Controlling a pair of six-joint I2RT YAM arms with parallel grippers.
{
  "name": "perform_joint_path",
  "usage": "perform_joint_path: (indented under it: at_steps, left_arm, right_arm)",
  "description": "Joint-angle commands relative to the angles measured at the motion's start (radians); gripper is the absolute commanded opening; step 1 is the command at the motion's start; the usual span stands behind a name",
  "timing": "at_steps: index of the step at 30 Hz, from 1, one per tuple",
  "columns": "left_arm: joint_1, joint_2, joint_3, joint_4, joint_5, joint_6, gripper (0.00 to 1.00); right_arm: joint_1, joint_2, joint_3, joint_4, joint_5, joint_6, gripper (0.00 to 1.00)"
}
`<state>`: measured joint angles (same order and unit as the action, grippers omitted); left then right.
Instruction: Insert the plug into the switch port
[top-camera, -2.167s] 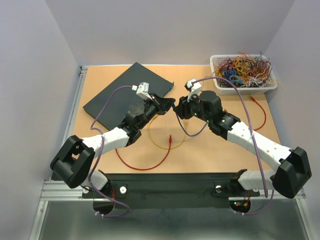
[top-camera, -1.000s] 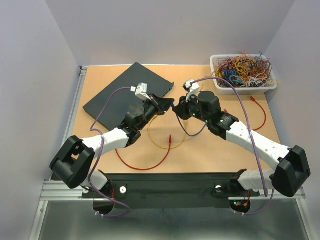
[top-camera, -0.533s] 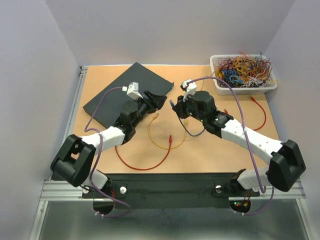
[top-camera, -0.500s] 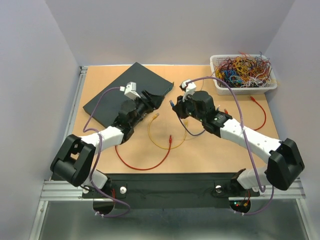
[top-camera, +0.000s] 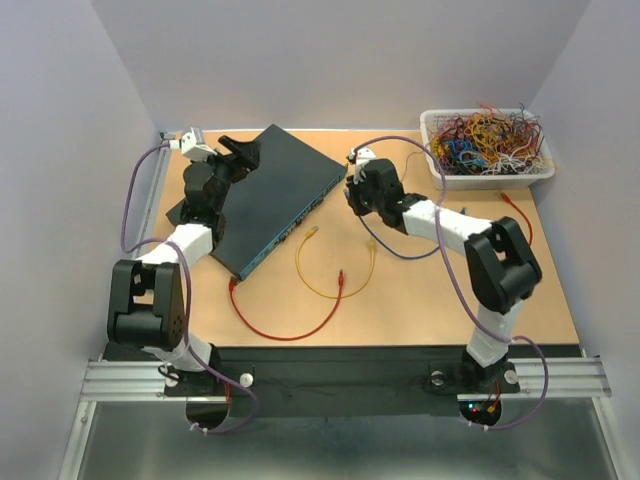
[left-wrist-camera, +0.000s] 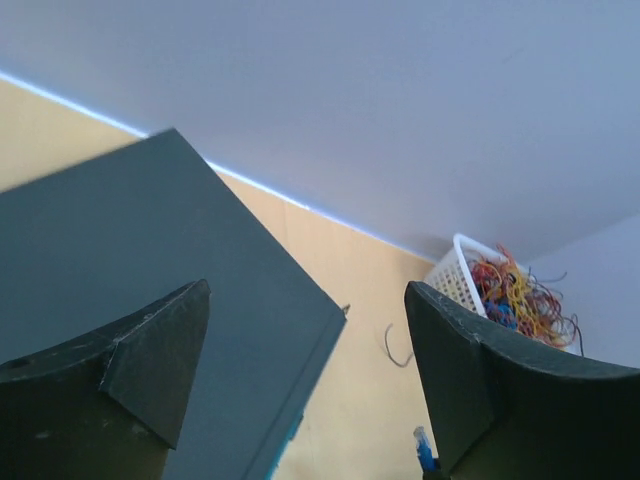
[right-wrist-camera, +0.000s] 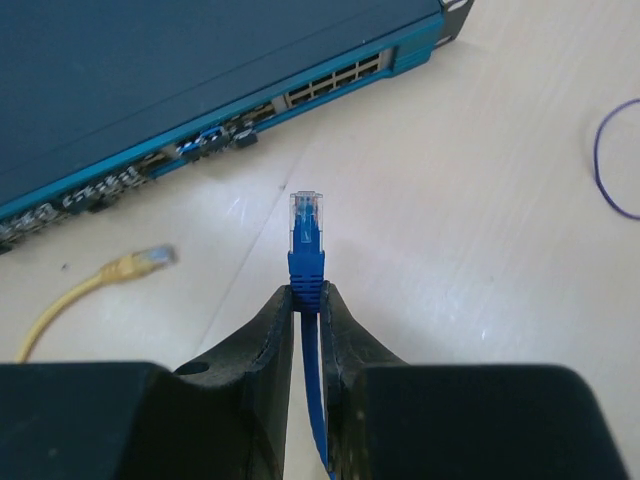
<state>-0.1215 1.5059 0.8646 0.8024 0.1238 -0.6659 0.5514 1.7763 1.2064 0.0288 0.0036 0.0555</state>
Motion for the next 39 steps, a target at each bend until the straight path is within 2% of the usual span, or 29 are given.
perform_joint_path:
  at_steps: [1, 4, 6, 7, 9, 10, 11, 13, 18, 22, 23, 25, 28, 32, 39]
  left_arm:
    - [0.011, 0.033, -0.031, 0.155, 0.042, 0.049, 0.9]
    - [0.011, 0.111, -0.081, 0.43, 0.066, 0.061, 0.91]
    - [0.011, 0.209, -0.085, 0.556, 0.091, 0.057, 0.9]
    - [0.011, 0.246, -0.081, 0.68, 0.103, 0.048, 0.9]
    - [0.011, 0.365, -0.07, 0.821, 0.152, -0.006, 0.89]
    - [0.011, 0.452, -0.059, 0.969, 0.201, -0.052, 0.89]
    - [0.011, 0.453, -0.052, 1.039, 0.201, -0.052, 0.89]
    - [0.01, 0.552, -0.049, 1.148, 0.241, -0.087, 0.89]
    - [0.006, 0.57, -0.065, 1.098, 0.179, -0.035, 0.89]
    - [-0.03, 0.462, -0.058, 0.824, 0.024, 0.133, 0.88]
    - [-0.061, 0.42, -0.041, 0.705, -0.063, 0.211, 0.88]
    - [-0.085, 0.392, -0.023, 0.579, -0.151, 0.261, 0.88]
    - [-0.105, 0.37, -0.021, 0.561, -0.187, 0.311, 0.88]
    - [-0.154, 0.346, 0.02, 0.448, -0.295, 0.408, 0.88]
    - [-0.182, 0.349, 0.019, 0.443, -0.317, 0.465, 0.88]
  right_arm:
    - [-0.021, 0.122, 0.139, 0.033, -0.033, -0.046, 0.0]
    - [-0.053, 0.236, 0.249, 0.025, -0.073, -0.045, 0.0]
    - [-0.059, 0.304, 0.318, 0.02, -0.089, -0.049, 0.0]
    - [-0.061, 0.328, 0.343, 0.011, -0.094, -0.08, 0.0]
    - [-0.059, 0.386, 0.389, -0.009, -0.103, -0.091, 0.01]
    - [-0.061, 0.412, 0.421, -0.024, -0.103, -0.1, 0.0]
    - [-0.059, 0.413, 0.438, -0.024, -0.103, -0.106, 0.0]
    - [-0.059, 0.443, 0.467, -0.052, -0.097, -0.117, 0.0]
    - [-0.059, 0.466, 0.493, -0.056, -0.116, -0.103, 0.0]
    - [-0.059, 0.46, 0.493, -0.055, -0.134, -0.086, 0.01]
    - [-0.059, 0.457, 0.496, -0.056, -0.136, -0.08, 0.0]
    - [-0.057, 0.453, 0.499, -0.056, -0.142, -0.074, 0.0]
    - [-0.053, 0.443, 0.502, -0.056, -0.151, -0.068, 0.0]
    - [-0.038, 0.44, 0.502, -0.055, -0.152, -0.062, 0.0]
    - [-0.016, 0.44, 0.525, -0.067, -0.142, -0.059, 0.0]
